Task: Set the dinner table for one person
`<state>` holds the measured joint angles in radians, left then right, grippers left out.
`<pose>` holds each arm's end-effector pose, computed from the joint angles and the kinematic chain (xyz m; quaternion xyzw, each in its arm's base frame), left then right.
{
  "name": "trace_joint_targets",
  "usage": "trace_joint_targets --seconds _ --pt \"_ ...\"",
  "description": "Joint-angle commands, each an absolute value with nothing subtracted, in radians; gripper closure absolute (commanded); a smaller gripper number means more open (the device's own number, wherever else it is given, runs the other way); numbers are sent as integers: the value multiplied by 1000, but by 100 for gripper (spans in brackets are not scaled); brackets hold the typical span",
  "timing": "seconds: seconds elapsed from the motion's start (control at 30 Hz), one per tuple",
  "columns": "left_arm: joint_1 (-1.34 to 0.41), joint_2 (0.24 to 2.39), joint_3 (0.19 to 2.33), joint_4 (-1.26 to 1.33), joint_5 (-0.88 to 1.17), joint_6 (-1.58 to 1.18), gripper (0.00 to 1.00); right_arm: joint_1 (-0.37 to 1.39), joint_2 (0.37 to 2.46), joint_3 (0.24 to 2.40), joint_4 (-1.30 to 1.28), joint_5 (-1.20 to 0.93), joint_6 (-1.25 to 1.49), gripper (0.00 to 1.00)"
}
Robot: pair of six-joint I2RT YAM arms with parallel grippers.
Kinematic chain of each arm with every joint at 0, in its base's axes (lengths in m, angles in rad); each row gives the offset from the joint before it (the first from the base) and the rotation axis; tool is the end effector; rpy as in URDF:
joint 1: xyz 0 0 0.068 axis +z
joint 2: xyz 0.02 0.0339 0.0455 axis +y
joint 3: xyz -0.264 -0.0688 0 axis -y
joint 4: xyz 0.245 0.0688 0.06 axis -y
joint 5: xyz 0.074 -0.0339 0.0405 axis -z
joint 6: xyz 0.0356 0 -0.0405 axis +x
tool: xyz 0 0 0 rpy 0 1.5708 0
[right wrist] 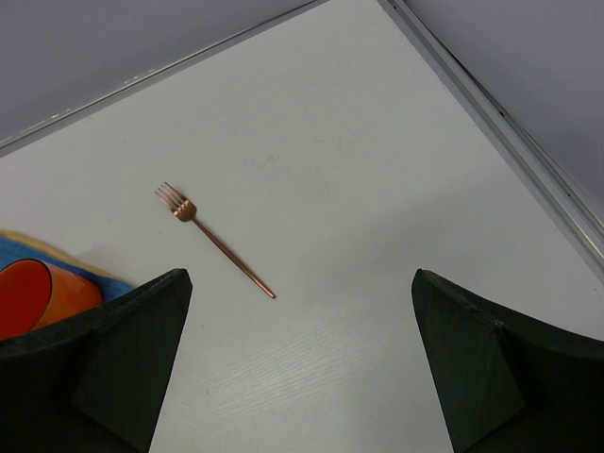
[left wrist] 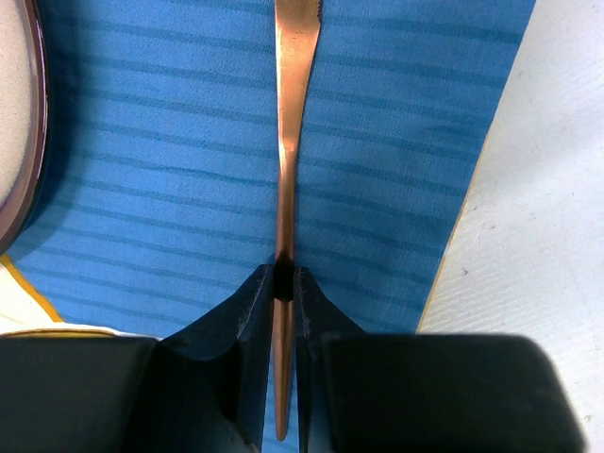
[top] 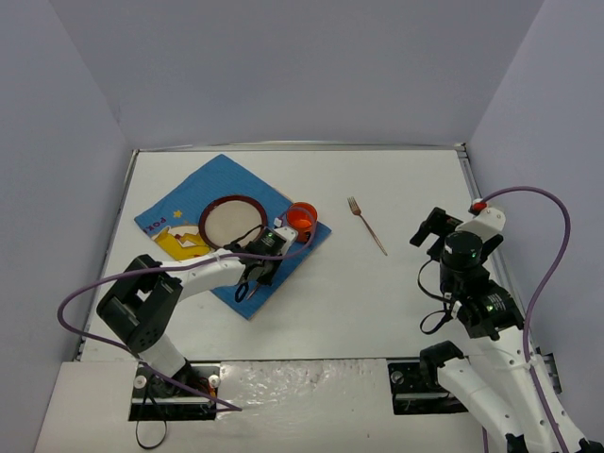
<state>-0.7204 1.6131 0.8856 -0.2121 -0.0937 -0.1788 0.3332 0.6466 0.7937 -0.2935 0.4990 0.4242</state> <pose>0.2417 -0.2077 0.1708 0.2400 0.9189 -0.0947 0.2986 0.1445 0.0320 0.3525 0.1946 0.7254 0.0605 0.6575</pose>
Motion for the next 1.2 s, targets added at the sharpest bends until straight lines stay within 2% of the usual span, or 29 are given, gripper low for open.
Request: trace_joint_targets --seconds 0.0,0.03,0.07,0.17,0.27,0.43,0.53,0.7,0.9,1.17 --pt "-715 1603 911 -215 -103 -196 79 330 684 807 -212 482 419 0" --pt "-715 1602 916 -217 -104 -196 77 330 688 809 -211 479 418 0" --pt "-715 1599 923 -227 -109 -196 68 330 701 816 -206 466 416 0" --pt "-716 1579 939 -256 -121 -199 54 328 752 840 -194 408 402 0" --pt "-716 1536 952 -287 -124 -219 46 329 847 871 -192 373 398 0" --pt "-713 1419 998 -380 -170 -293 21 328 1054 949 -179 316 384 1" --pt "-699 1342 1024 -424 -198 -338 10 325 1191 1010 -168 264 370 1" --pt "-637 1258 1074 -520 -214 -419 3 318 1388 1088 -119 192 343 4" --pt "-551 1220 1094 -567 -139 -426 3 307 1624 1175 -109 125 230 11" --pt "-439 1155 1128 -624 -97 -346 3 302 1810 1247 -93 87 114 23"
